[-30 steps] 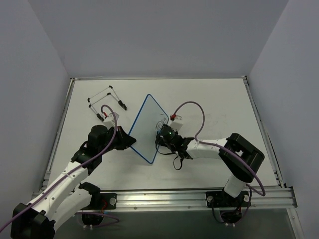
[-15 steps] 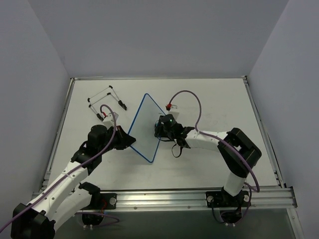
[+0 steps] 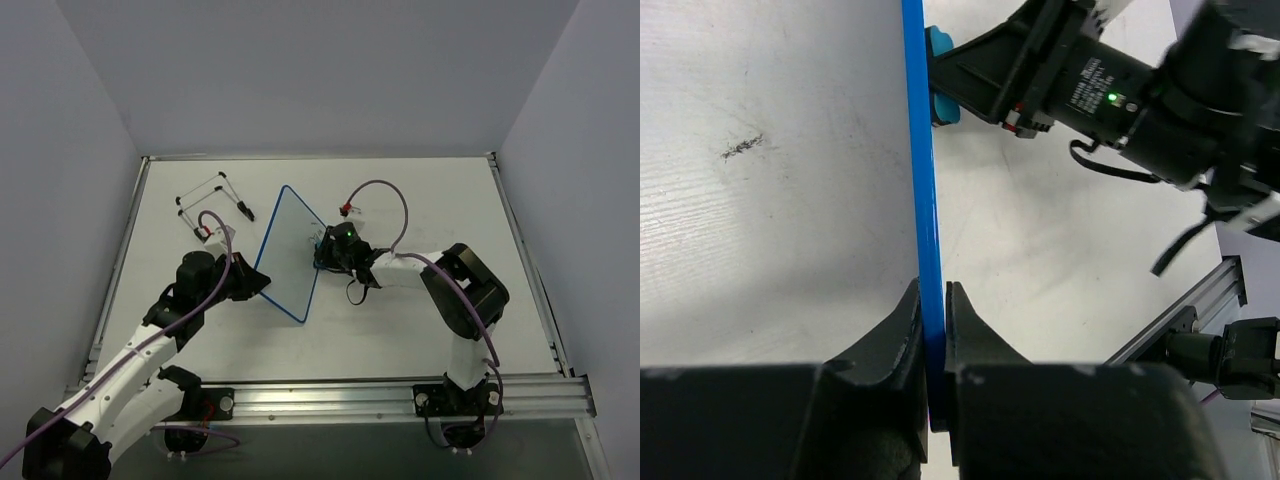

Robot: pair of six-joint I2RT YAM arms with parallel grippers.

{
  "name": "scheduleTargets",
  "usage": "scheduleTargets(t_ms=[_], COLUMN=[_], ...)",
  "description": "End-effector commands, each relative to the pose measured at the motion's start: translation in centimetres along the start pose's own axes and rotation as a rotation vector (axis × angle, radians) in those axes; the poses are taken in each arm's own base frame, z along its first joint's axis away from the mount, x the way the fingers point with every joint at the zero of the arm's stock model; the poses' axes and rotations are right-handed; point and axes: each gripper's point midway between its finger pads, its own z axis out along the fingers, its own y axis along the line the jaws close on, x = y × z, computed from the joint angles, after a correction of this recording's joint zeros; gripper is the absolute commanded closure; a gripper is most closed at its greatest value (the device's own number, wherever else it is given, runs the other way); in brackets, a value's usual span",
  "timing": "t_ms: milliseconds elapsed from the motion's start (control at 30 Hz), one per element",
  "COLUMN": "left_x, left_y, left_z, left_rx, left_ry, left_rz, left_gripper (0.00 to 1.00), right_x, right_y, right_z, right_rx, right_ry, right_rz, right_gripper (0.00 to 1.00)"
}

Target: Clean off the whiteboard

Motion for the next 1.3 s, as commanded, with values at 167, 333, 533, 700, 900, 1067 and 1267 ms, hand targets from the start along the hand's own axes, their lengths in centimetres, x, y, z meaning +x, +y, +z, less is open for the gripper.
scheduleTargets(t_ms=[167,333,533,700,900,1067,1267], left_x=[0.4,0.5,0.5,0.3,0.3,0.3,0.1], left_y=[-7.7,-7.7,-7.7,-7.7,-7.5,-7.5,-7.6], left_z=[-2.1,-1.9,-1.5,-1.3,-1.1,-0.9,-0.9], left_rx=[0.358,0.364,0.367,0.364,0.358,0.36,0.361], left_ry=[0.081,0.089,0.089,0.088,0.087,0.085,0.078], left_rz=[0.035,0.032,0.025,0.024,0.027,0.023,0.023], left_gripper=[0.98,0.98,0.98,0.98,0.98,0.98,0.98], right_x=[1.9,-1.7,-4.8,-3.8,-2.1,-0.7,1.3], right_y=[-2.0,4.2,12.3,15.2,16.3,18.2,17.7], right_z=[1.6,1.0,-1.7,-3.2,-4.6,-7.6,-8.3], right_rx=[0.103,-0.052,-0.26,-0.338,-0.411,-0.447,-0.391], right_ry=[0.093,0.045,0.01,0.017,0.023,-0.016,-0.032], right_rz=[-0.039,0.005,0.072,0.072,0.077,0.057,0.069], right_gripper=[1.0,1.0,1.0,1.0,1.0,1.0,1.0])
